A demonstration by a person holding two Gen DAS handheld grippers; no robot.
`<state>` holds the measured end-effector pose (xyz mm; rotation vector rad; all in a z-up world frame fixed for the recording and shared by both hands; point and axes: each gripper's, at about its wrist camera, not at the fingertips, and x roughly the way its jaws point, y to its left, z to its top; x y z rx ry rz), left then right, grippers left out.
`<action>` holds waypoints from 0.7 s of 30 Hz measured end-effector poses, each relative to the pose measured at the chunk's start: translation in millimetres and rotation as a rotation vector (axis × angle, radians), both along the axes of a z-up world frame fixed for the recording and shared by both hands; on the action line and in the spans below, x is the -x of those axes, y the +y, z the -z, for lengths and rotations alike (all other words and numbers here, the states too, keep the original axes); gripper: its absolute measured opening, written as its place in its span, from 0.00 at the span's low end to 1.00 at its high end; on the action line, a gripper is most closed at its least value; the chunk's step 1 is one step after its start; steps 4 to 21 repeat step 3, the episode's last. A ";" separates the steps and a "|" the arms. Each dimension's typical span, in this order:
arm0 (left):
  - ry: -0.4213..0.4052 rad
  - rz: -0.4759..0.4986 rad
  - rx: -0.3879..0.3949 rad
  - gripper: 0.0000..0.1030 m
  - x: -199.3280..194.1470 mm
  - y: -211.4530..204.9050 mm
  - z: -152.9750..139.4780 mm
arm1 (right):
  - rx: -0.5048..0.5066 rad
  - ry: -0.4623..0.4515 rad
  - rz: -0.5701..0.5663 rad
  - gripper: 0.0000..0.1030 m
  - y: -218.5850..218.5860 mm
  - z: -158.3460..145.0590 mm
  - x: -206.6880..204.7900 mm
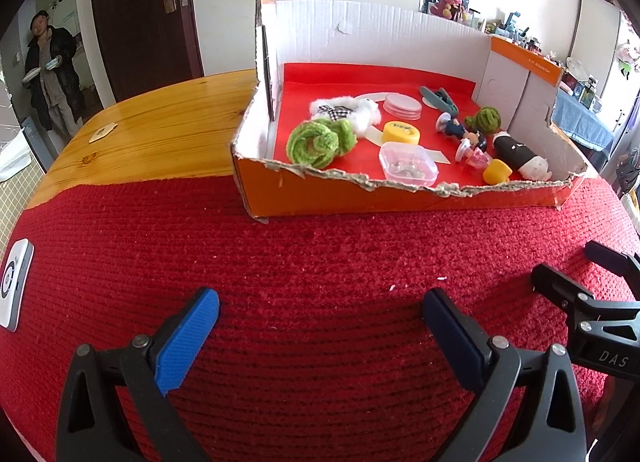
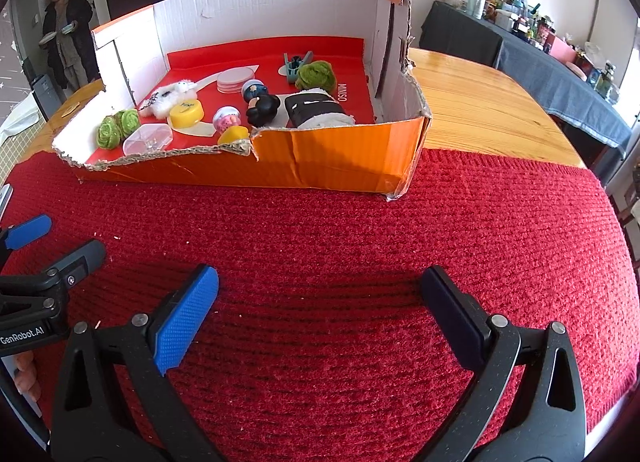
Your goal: Organize objects
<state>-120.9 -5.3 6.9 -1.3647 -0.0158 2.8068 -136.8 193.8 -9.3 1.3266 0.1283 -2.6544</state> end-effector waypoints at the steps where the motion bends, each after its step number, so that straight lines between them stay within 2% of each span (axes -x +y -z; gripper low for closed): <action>1: 0.000 0.000 0.000 1.00 0.0 0.4 0.0 | 0.000 0.000 0.000 1.00 0.0 0.0 0.0; 21: 0.000 0.000 0.001 1.00 0.1 0.4 0.1 | 0.000 0.000 0.000 1.00 0.0 0.0 -0.1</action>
